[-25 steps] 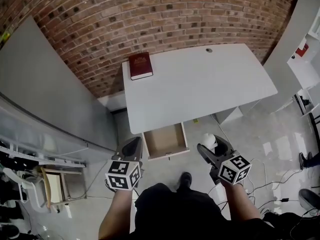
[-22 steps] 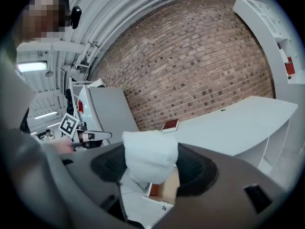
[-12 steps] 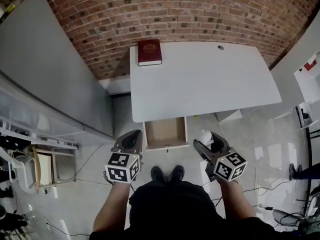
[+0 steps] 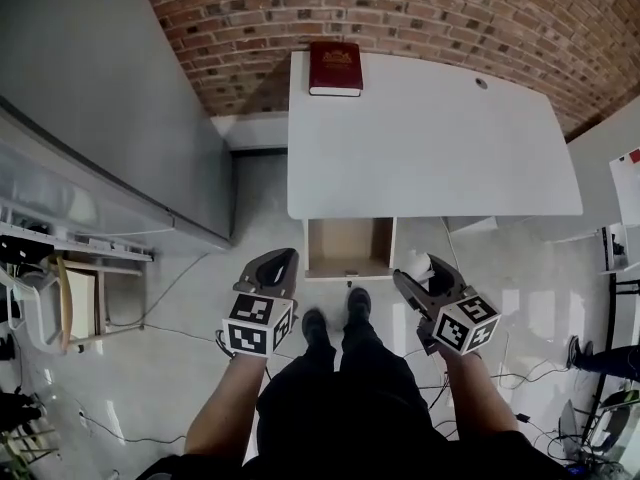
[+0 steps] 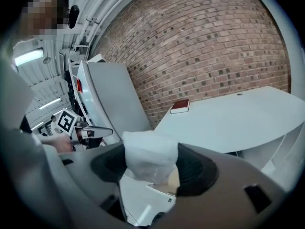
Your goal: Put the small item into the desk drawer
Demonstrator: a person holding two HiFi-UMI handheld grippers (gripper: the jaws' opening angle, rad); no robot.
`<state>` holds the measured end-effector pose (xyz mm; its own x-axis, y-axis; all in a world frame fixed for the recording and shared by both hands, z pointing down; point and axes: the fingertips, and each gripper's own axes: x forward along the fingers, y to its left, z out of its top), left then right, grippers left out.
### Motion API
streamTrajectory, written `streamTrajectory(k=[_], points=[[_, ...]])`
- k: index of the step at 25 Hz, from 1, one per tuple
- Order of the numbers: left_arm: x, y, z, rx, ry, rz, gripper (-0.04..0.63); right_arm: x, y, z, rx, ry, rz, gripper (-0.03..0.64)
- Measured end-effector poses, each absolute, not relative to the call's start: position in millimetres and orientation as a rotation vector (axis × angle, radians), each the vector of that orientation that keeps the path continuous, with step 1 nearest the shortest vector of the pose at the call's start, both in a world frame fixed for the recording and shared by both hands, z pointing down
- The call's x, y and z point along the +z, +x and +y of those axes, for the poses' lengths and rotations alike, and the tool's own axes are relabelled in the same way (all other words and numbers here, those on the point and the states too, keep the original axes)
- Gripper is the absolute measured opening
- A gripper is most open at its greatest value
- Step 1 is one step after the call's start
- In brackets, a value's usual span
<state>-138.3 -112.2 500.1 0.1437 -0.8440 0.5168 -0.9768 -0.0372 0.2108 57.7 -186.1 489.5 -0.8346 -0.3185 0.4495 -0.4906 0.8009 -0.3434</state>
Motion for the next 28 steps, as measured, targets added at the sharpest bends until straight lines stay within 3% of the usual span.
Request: streamTrajectory(k=[28], points=[[666.4,-115.3,-140.5,0.38,1.796,-1.545,0.011,667.7,27.6,-210.7,0.705,0.526,-2.405,0.287]])
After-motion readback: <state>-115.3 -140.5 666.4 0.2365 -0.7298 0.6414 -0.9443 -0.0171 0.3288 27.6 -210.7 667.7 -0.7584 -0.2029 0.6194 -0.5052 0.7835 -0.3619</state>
